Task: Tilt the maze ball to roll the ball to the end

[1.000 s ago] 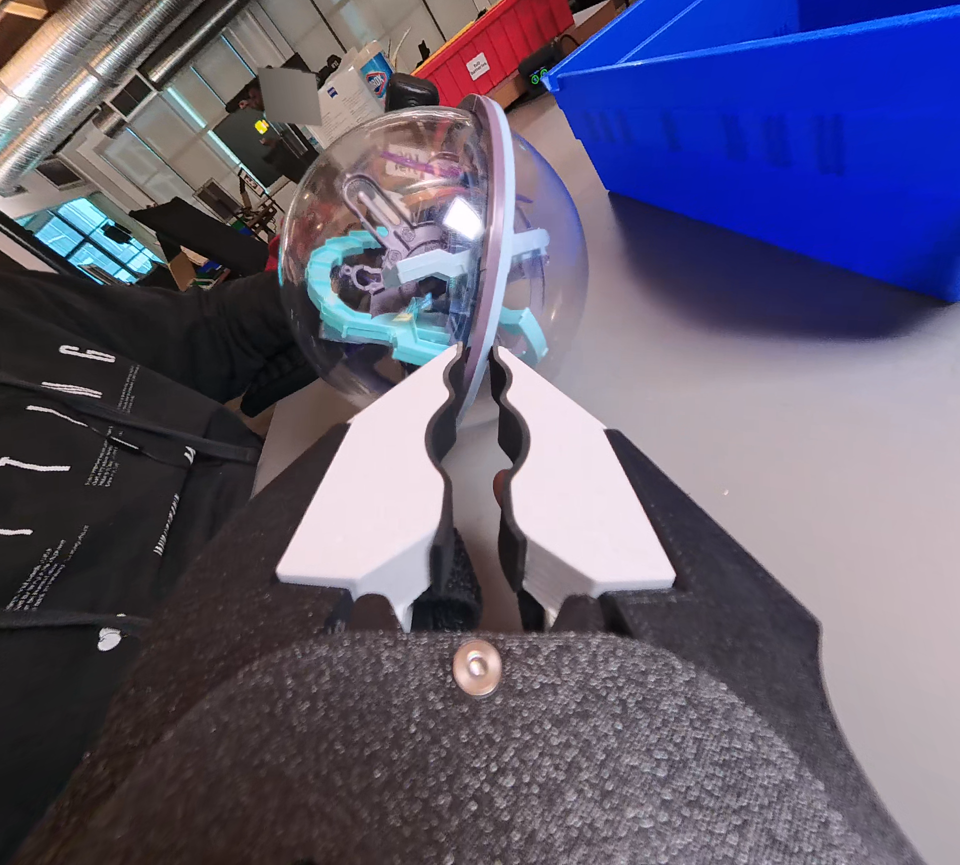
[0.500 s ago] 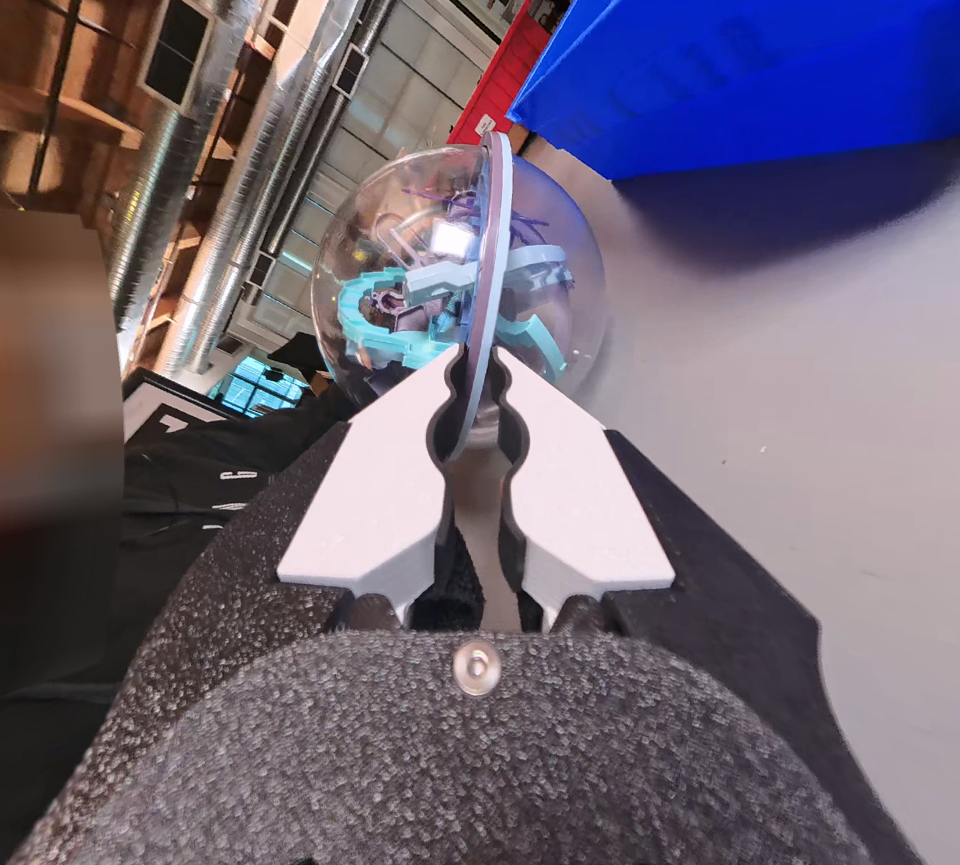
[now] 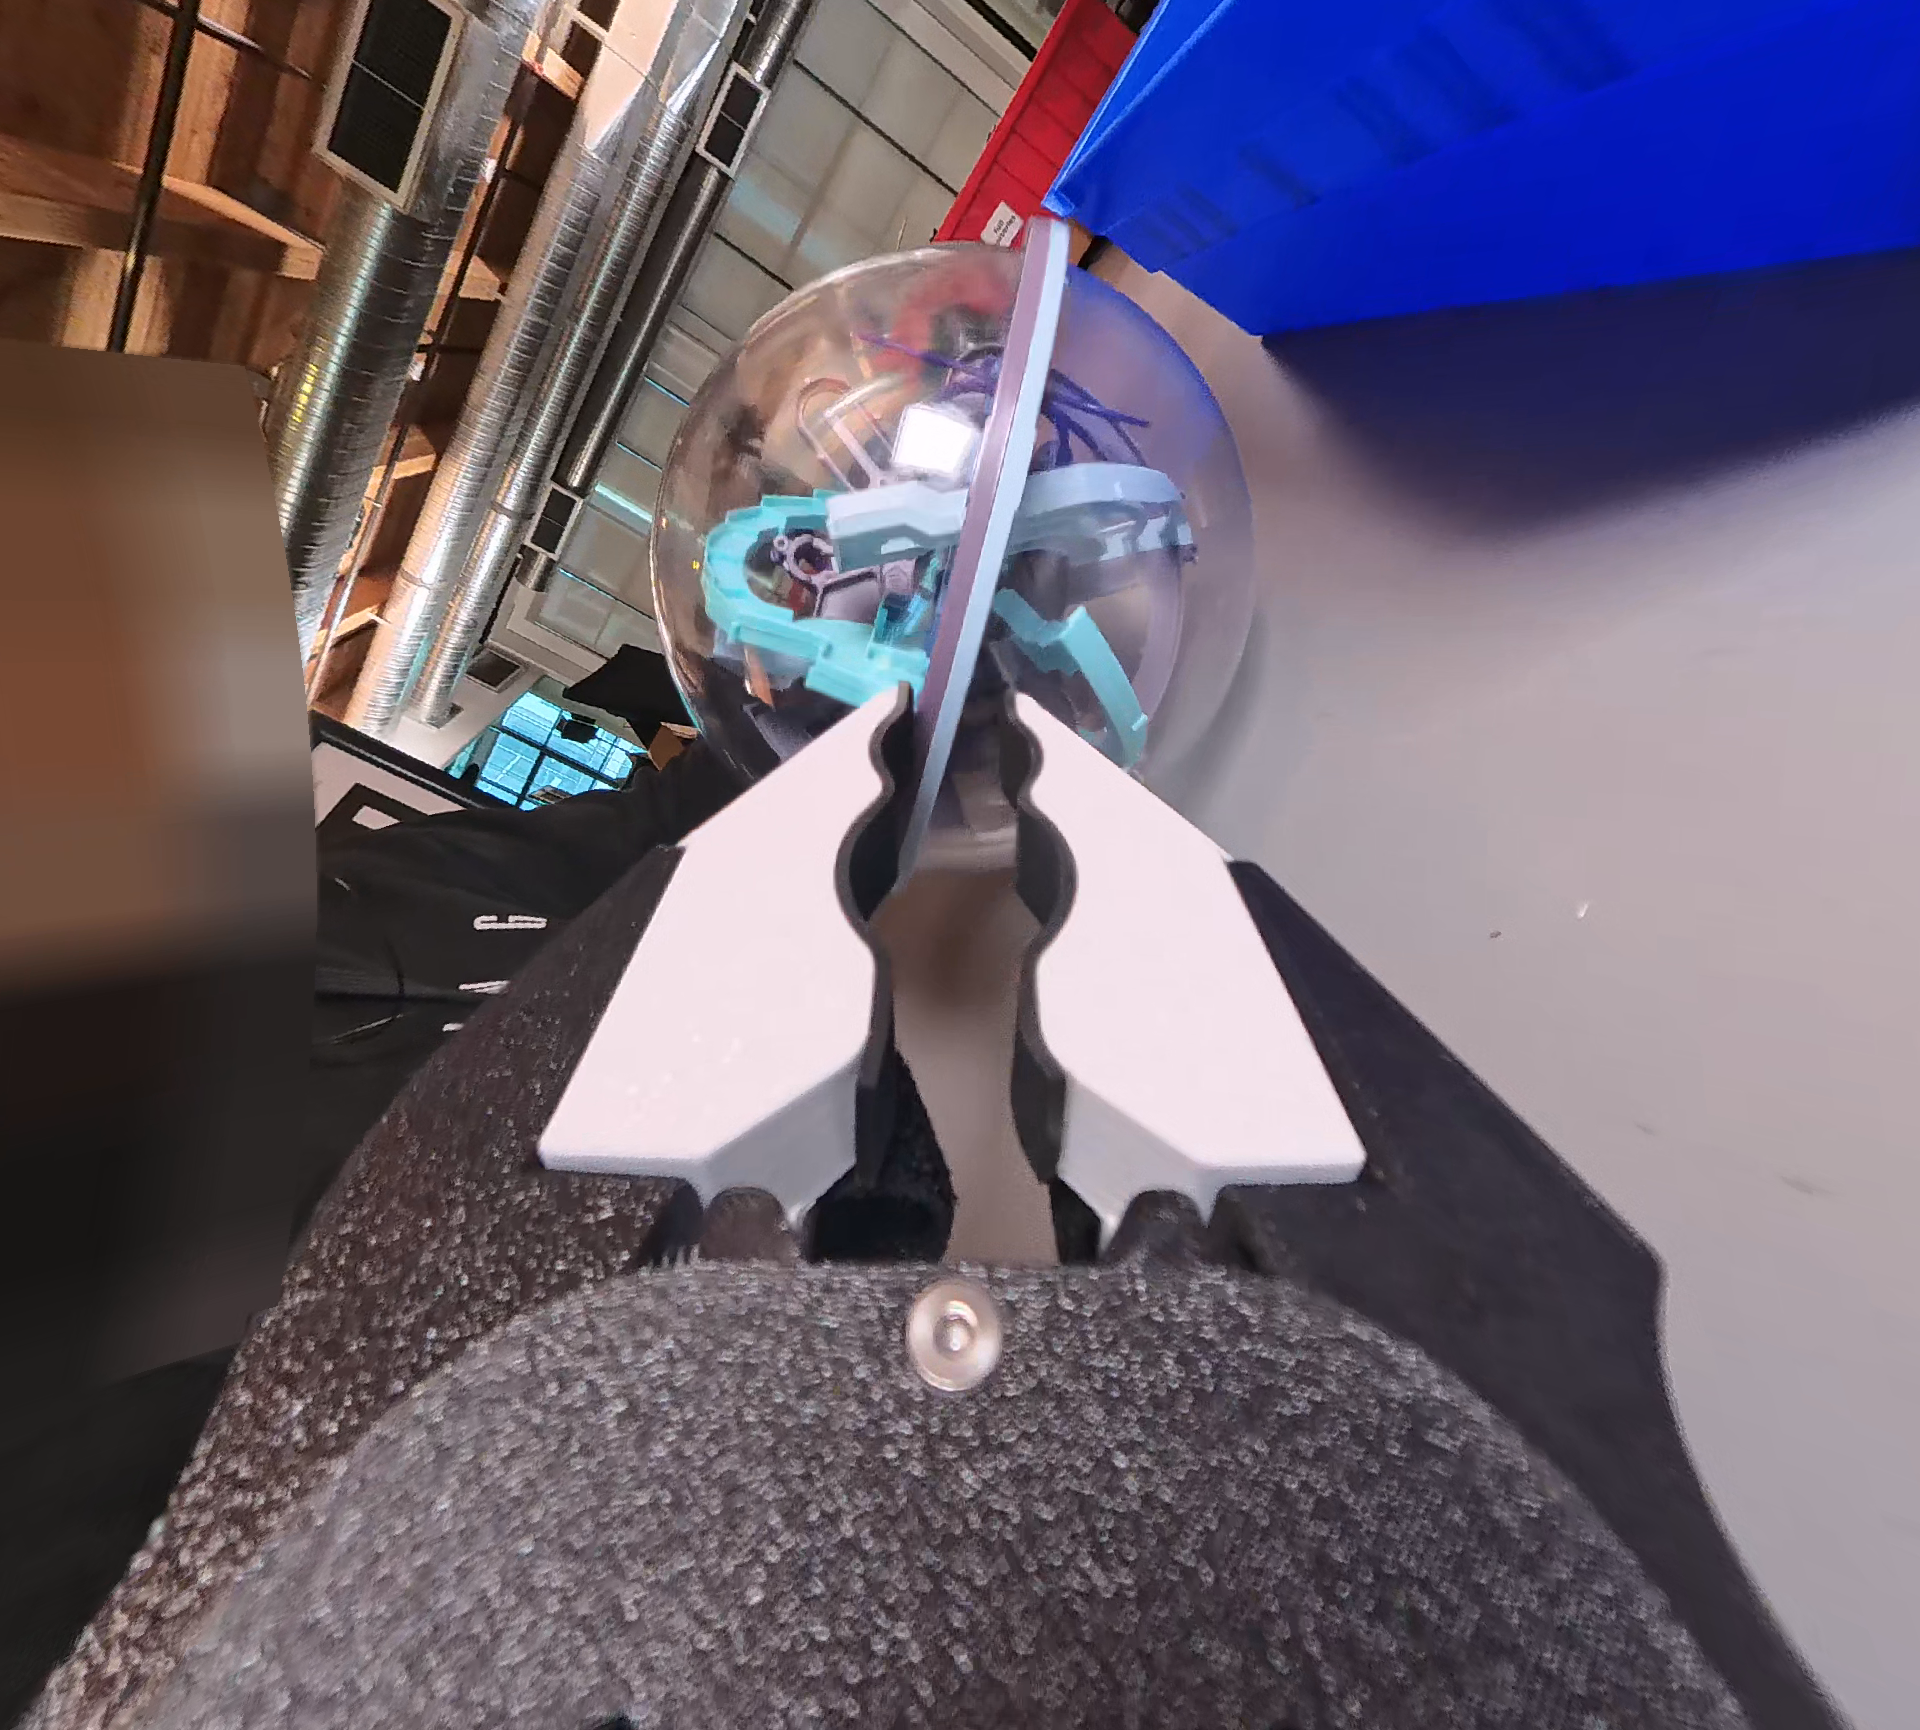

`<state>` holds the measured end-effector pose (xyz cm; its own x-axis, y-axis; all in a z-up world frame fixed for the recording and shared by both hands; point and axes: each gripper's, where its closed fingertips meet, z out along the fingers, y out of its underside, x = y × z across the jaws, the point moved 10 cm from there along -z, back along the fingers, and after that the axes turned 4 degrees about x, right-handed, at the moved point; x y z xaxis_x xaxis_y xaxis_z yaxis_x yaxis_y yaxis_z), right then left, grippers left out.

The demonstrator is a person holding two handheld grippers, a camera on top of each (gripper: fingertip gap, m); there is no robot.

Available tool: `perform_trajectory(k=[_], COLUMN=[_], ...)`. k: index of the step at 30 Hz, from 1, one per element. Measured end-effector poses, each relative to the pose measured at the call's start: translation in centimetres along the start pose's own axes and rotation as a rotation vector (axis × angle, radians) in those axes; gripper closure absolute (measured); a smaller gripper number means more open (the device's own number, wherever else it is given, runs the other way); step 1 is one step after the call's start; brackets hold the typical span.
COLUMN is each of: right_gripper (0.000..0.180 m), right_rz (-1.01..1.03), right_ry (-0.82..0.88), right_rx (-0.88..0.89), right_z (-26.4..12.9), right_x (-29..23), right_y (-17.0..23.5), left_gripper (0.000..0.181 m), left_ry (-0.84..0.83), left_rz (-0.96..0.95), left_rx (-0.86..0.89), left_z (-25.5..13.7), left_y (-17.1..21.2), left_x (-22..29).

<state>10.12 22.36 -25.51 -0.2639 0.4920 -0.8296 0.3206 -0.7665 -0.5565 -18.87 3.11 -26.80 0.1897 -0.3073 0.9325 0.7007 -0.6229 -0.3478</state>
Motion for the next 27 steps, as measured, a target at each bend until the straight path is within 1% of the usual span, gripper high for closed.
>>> perform_trajectory(k=[2,7,15,21,27], right_gripper=[0.165,0.173,0.173,0.174,0.174], right_rz=[-0.004,-0.019,0.010,0.014,-0.029], right_ry=[0.003,-0.009,-0.015,-0.015,0.000], right_rx=[-0.007,-0.013,0.000,0.009,0.014], right_z=[0.03,-0.01,-0.11,-0.23,-0.35], right_x=[0.04,-0.24,-0.06,0.18,0.24], right_y=[0.08,0.09,0.07,0.06,0.00], left_gripper=[0.174,0.174,0.174,0.174,0.174], left_ry=[-0.007,-0.011,-0.005,-0.006,-0.018], left_rz=[-0.007,-0.016,-0.014,0.019,0.083], left_rx=[0.001,0.000,0.002,-0.001,-0.013], left_z=[-0.03,-0.01,0.07,0.17,0.31], left_y=[0.01,0.12,0.23,0.30,0.40], left_x=[-0.14,-0.28,-0.23,-0.02,0.32])
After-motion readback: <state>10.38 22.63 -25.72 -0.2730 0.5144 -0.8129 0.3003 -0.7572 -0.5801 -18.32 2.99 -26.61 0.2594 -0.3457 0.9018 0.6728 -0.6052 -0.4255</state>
